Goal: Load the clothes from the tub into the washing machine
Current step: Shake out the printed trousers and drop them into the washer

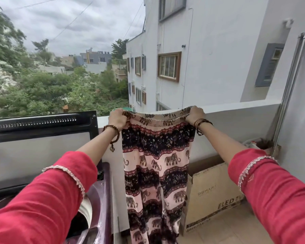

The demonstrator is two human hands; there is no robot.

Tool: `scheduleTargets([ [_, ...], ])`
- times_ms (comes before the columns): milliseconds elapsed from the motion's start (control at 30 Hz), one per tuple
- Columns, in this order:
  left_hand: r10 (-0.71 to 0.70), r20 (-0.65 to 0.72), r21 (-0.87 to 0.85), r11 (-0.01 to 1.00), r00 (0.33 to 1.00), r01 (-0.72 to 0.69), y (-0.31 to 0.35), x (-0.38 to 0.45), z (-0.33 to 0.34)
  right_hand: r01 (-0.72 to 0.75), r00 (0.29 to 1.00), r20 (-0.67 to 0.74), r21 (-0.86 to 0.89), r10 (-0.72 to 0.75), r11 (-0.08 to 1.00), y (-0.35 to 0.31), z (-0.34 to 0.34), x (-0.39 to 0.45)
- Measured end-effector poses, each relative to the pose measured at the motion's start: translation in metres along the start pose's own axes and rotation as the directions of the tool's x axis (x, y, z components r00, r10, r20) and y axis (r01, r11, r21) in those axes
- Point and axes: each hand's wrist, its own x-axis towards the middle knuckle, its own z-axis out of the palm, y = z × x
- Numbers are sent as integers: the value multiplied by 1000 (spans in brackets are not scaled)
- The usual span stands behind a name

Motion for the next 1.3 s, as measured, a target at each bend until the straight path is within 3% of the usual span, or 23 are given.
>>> scheduleTargets([
  [133, -2, 9, 58, 998, 1000, 2, 0, -4, -10, 54, 991, -124, 24, -51, 998, 4, -5, 2],
  [267, -36, 23, 30, 999, 999, 35, 0, -5, -12, 44, 993, -106, 0, -44, 999, 0, -11, 3],
  [400, -129, 100, -301, 941, 987, 154, 15, -6, -12, -14, 994, -102, 135, 28, 991, -7, -14, 5],
  [533, -24, -108, -598, 800, 994, -46, 41, -17, -14, -6, 974, -197, 457, 109, 889, -13, -13, 9],
  [600, 35, -77, -691, 719, 996, -79, 50, -26, -16, -46, 970, -160, 622, 185, 782, -16, -14, 9],
  [667, 75, -12, -687, 724, 997, -63, 51, -32, -17, -178, 966, 29, 794, 257, 582, -20, -12, 6],
  [767, 128, 20, -635, 768, 992, -86, 46, -31, -18, -312, 943, 283, 935, 174, 168, -27, -7, 1],
  [833, 182, 5, -544, 826, 983, -150, 43, -25, -21, -318, 943, 310, 947, 120, 53, -33, -5, 3],
  [900, 249, -17, -344, 908, 968, -240, 39, -18, -25, -279, 958, 274, 959, 82, 58, -44, -2, 10],
  [933, 275, -9, -253, 929, 961, -269, 39, -17, -29, -230, 972, 222, 965, 75, 128, -50, -1, 13],
  [1033, 355, 15, -71, 933, 935, -353, 43, -12, -46, 123, 991, -126, 785, -38, 607, -69, 1, 17],
  [1067, 385, 29, -23, 923, 922, -385, 43, -10, -53, 264, 962, -235, 665, -140, 699, -74, 4, 18],
  [1133, 451, 65, 123, 882, 890, -456, 43, -6, -68, 499, 861, -371, 488, -347, 716, -85, 6, 15],
  [1200, 506, 96, 277, 813, 857, -512, 43, 0, -86, 679, 714, -469, 286, -519, 676, -95, 10, 19],
  [1300, 500, 108, 494, 723, 859, -482, 49, 4, -118, 805, 537, -450, 21, -713, 593, -114, 9, 27],
])
